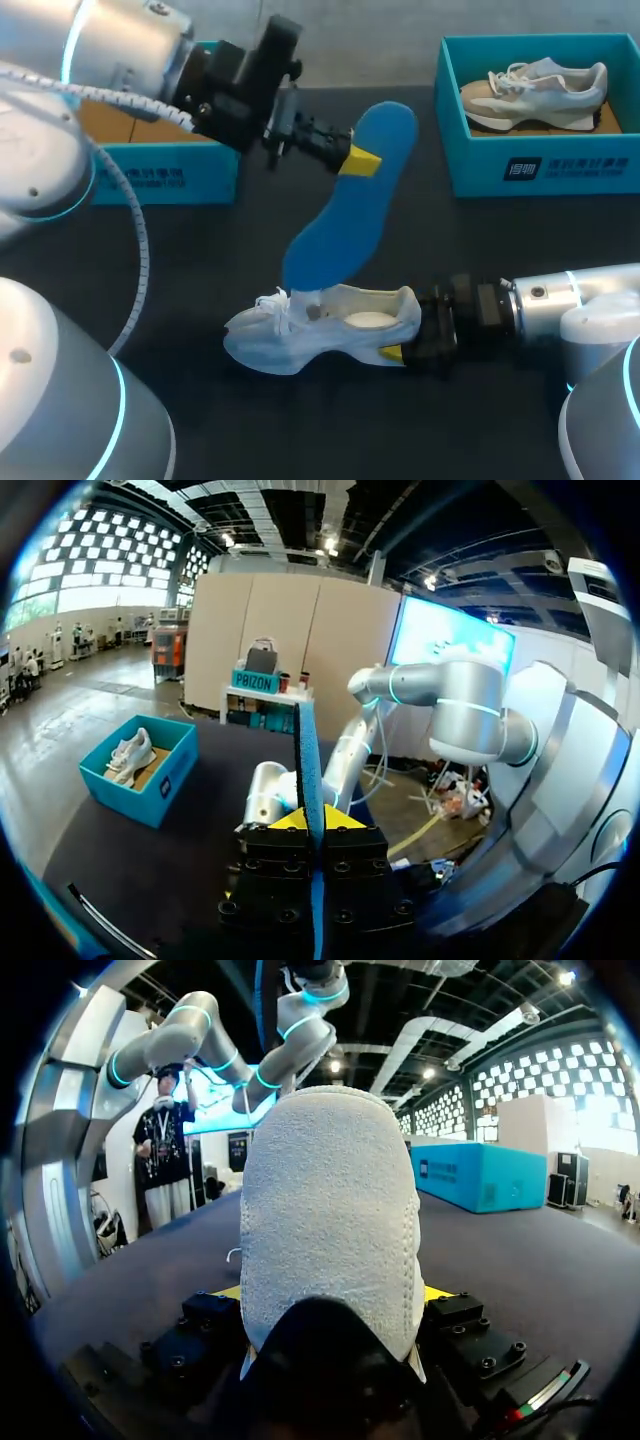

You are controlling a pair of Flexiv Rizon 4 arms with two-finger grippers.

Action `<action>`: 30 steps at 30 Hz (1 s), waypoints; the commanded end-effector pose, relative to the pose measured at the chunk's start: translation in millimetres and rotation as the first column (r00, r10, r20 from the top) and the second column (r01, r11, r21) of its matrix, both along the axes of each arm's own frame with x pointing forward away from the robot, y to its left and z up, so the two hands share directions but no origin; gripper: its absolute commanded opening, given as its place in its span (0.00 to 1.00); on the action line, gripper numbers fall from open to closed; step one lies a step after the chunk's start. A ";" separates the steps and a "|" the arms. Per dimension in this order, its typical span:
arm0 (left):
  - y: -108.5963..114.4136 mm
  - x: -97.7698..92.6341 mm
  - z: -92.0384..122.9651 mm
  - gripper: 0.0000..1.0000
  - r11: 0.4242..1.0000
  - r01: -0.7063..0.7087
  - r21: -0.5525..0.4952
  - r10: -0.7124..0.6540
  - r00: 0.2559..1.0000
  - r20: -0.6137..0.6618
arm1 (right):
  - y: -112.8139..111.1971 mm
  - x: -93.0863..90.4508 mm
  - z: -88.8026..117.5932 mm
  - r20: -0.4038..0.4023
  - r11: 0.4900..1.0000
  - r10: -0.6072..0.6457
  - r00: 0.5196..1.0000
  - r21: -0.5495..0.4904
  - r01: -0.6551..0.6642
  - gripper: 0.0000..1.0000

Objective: Take the shoe out of the shoebox, open the shoe tongue, remove and reinsert the insole, then place the shoe into the shoebox

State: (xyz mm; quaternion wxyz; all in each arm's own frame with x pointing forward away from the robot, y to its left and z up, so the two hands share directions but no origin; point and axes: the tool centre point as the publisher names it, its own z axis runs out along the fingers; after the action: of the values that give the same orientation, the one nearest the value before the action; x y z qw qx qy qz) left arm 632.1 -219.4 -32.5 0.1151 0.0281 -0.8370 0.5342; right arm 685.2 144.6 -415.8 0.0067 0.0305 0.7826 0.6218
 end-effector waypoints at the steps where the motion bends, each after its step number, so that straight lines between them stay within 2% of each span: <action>1: 13.1 -15.2 -2.0 0.00 0.998 -0.049 -0.049 0.050 0.999 0.013 | 1.0 -0.7 1.1 0.001 1.000 -0.003 1.000 -0.003 0.003 0.00; 15: 13.1 -15.2 -2.0 0.00 0.998 -0.049 -0.049 0.050 0.999 0.013 | 1.0 -0.7 1.1 0.001 1.000 -0.003 1.000 -0.003 0.003 0.00; 19: 13.0 -22.3 -0.4 0.00 0.991 -0.052 -0.122 0.050 0.999 -0.014 | 1.0 -0.7 1.1 0.001 1.000 -0.003 1.000 -0.003 0.003 0.00; 24: 18.1 -26.6 21.0 0.00 0.968 -0.043 -0.246 0.011 0.991 -0.132 | 1.0 -0.7 1.1 0.001 1.000 -0.003 1.000 -0.003 0.003 0.00; 30: 27.1 -35.7 44.7 0.00 0.952 -0.030 -0.304 -0.051 0.966 -0.253 | 1.0 -0.7 1.1 0.001 1.000 -0.003 1.000 -0.003 0.003 0.00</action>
State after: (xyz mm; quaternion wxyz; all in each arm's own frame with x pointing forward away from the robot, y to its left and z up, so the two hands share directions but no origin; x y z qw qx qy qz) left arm 598.7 -199.9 13.8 0.2265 0.0723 -0.7283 0.6426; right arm 685.3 144.6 -415.8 0.0068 0.0305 0.7826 0.6218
